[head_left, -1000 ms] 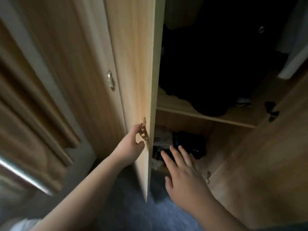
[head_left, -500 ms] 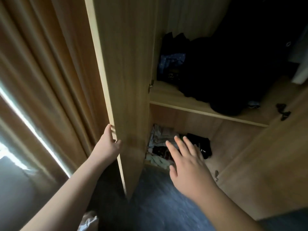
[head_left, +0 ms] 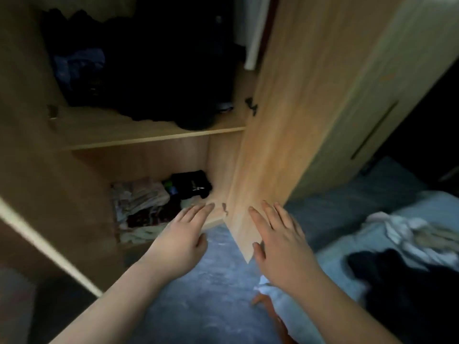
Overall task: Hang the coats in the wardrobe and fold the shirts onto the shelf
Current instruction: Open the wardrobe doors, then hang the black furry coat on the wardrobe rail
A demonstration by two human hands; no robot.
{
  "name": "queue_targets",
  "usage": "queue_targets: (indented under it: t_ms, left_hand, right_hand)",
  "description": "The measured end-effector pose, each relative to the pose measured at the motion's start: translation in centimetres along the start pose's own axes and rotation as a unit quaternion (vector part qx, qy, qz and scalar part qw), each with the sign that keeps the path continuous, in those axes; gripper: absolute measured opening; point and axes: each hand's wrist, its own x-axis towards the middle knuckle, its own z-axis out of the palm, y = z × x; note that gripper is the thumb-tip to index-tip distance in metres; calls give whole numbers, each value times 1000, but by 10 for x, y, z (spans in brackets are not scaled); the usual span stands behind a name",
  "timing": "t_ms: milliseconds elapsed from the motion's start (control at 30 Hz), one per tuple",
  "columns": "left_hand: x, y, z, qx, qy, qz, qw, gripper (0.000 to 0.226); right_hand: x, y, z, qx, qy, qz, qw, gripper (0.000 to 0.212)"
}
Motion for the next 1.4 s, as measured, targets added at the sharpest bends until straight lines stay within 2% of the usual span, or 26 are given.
queue_targets:
  t_ms: [333, 467, 633, 733, 833, 967, 1233, 1400]
  left_hand:
    - [91, 196, 115, -12, -111, 179, 977, 65]
    - [123, 299, 183, -18, -178, 237, 955, 68]
    - [131, 440, 268, -61, -218, 312, 923, 66]
    - [130, 495, 315, -68, -263, 333, 903, 67]
    - [138, 526, 350, -68, -301, 336, 890, 68]
    - [168, 549, 386, -65, -313, 334, 887, 68]
    - [253, 593, 452, -77, -359, 344, 864, 66]
    - [309, 616, 508, -73, -377, 333, 861, 65]
  right_hand:
    - [-143, 182, 3, 22, 26, 228, 973, 71]
    - [-222, 266, 0, 24, 19, 314, 949, 70]
    - [-320, 361, 7, 19, 10, 411, 911, 74]
    - [-366, 398, 19, 36, -11, 463, 886, 75]
    - [-394, 426, 25, 52, -22, 497, 866, 78]
    - [-404, 470, 39, 60, -36, 520, 851, 76]
    - [-372, 554, 61, 68, -47, 558, 825, 76]
    - [-360, 620, 85, 90, -67, 582, 806, 74]
